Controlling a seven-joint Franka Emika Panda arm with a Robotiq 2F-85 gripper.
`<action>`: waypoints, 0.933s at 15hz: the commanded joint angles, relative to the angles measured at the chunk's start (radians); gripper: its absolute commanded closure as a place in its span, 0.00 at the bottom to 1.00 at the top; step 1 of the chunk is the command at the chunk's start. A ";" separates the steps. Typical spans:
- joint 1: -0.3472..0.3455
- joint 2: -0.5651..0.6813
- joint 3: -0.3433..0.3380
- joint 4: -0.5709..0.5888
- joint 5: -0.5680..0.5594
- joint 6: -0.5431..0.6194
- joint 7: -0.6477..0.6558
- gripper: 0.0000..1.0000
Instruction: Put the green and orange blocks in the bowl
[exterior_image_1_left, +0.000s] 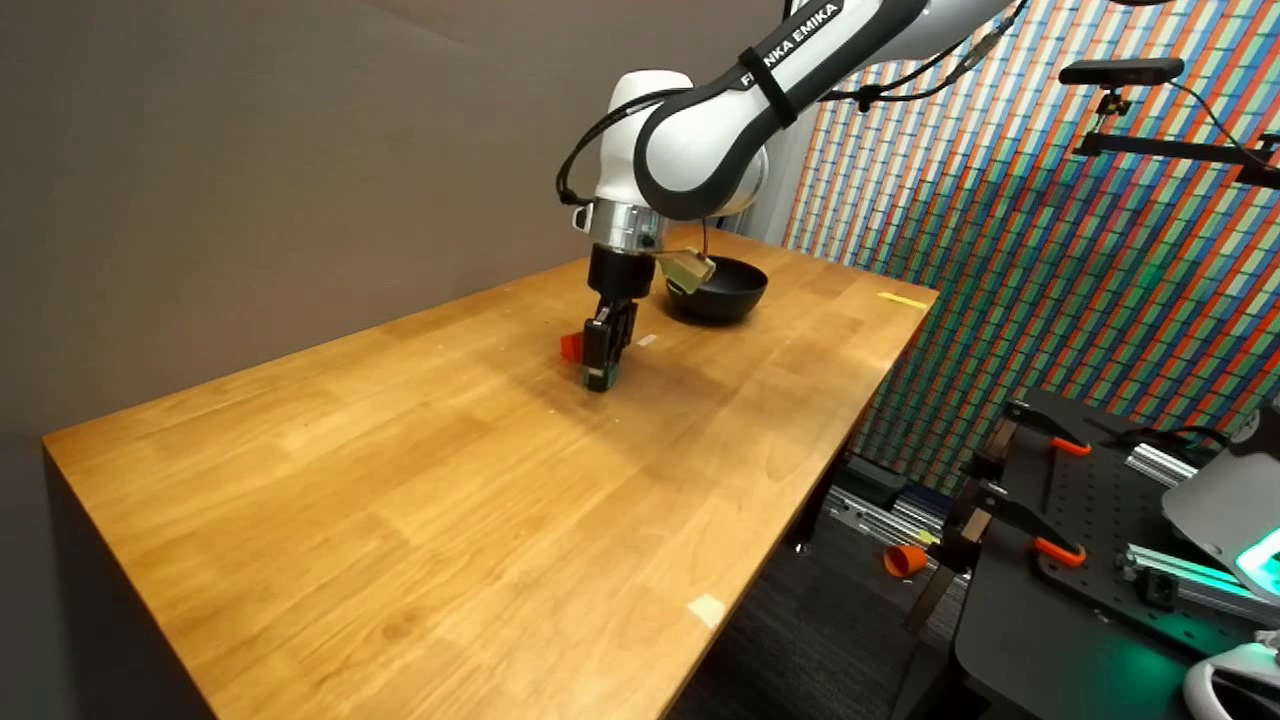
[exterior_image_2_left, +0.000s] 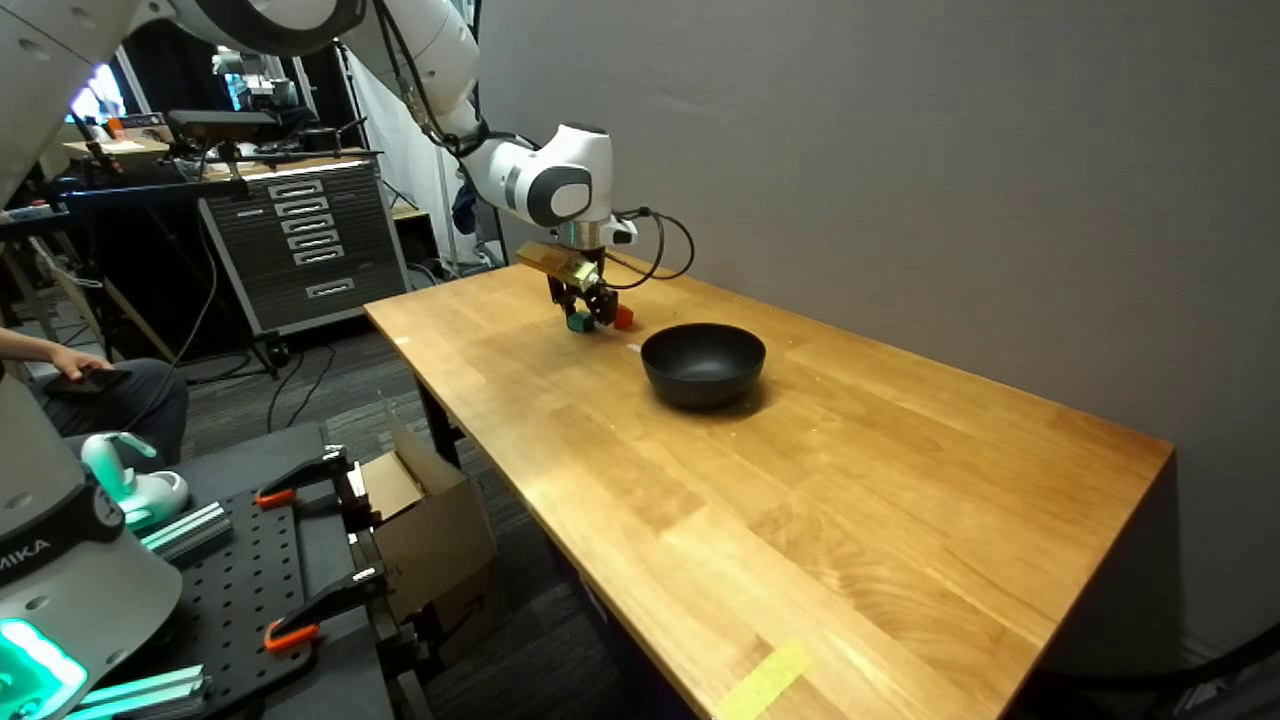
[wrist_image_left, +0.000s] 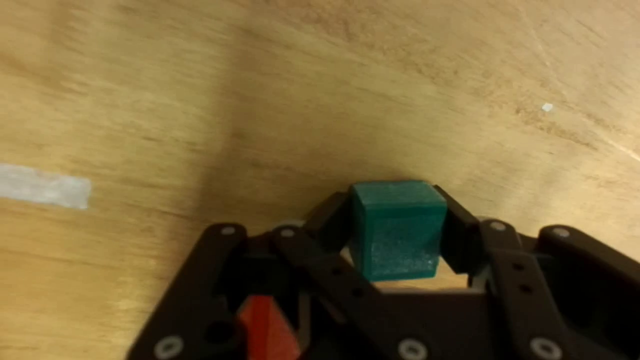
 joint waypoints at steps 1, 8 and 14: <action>0.037 -0.092 -0.118 -0.072 -0.108 0.032 0.091 0.82; 0.087 -0.245 -0.345 -0.137 -0.351 -0.033 0.380 0.82; 0.032 -0.287 -0.311 -0.156 -0.335 -0.226 0.463 0.27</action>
